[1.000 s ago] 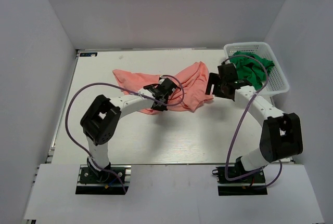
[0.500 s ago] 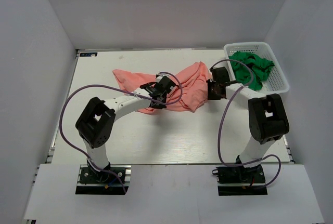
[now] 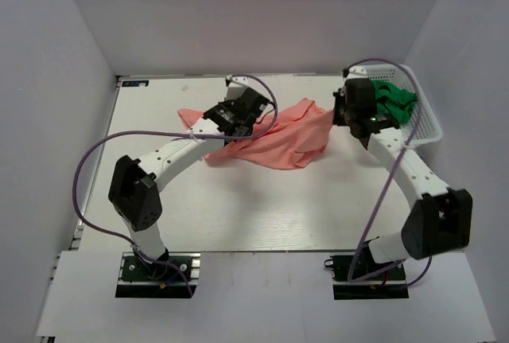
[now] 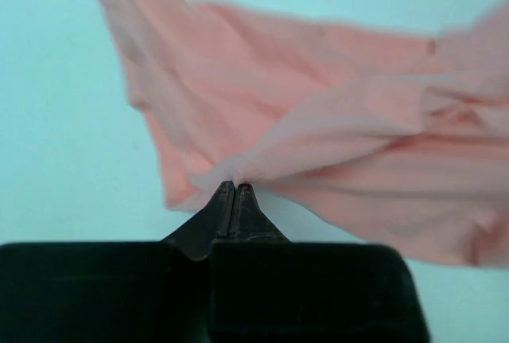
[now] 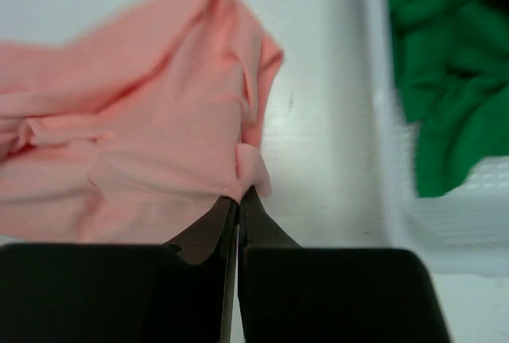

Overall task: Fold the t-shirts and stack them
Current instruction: Flatten out the tshirt

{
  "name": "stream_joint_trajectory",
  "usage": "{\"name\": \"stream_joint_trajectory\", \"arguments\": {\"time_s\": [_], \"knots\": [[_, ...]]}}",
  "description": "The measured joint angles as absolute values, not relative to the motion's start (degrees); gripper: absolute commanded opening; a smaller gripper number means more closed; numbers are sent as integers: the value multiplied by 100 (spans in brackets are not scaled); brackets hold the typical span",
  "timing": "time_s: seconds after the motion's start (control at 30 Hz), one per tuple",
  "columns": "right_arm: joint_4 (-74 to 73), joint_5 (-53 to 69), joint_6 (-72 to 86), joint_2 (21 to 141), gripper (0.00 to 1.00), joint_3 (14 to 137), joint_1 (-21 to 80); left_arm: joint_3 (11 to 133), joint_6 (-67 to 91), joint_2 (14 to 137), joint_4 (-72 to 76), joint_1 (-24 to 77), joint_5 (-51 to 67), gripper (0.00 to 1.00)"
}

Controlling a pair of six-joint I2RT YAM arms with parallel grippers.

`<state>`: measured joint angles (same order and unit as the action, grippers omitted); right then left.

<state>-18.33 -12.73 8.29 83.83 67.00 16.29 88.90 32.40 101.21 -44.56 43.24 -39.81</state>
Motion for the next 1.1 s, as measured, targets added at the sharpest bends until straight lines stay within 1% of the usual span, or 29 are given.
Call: {"name": "stream_joint_trajectory", "arguments": {"time_s": [0.13, 0.3, 0.4, 0.57, 0.67, 0.77, 0.87, 1.0, 1.1], "knots": [[-1809, -1726, 611, 7649, 0, 7227, 1621, 9546, 3052, 9808, -4486, 4252, -4764, 0], [-1774, -2272, 207, 7137, 0, 7913, 1608, 10066, 2467, 9279, -4156, 4134, -5784, 0], [-1686, -2598, -174, 6908, 0, 8285, 1610, 10051, 1896, 8836, -3669, 4097, -6267, 0], [-1457, -2985, -845, 6455, 0, 8552, 1610, 9376, 486, 7752, -2010, 4084, -6936, 0], [-1365, -3118, -1186, 6149, 0, 8608, 1610, 9216, -346, 7325, -1094, 4086, -7271, 0], [-1262, -3210, -1479, 5870, 0, 8713, 1610, 9196, -1026, 7052, -360, 4088, -7461, 0], [-1227, -3151, -1660, 5625, 0, 8864, 1614, 9192, -1424, 6842, -21, 4093, -7542, 0], [-1356, -2862, -1710, 5349, 0, 9161, 1621, 9192, -1629, 6606, 3, 4178, -7522, 0], [-1457, -2512, -1688, 5054, 0, 9284, 1623, 9214, -1509, 6381, -292, 4206, -7413, 0]]}}
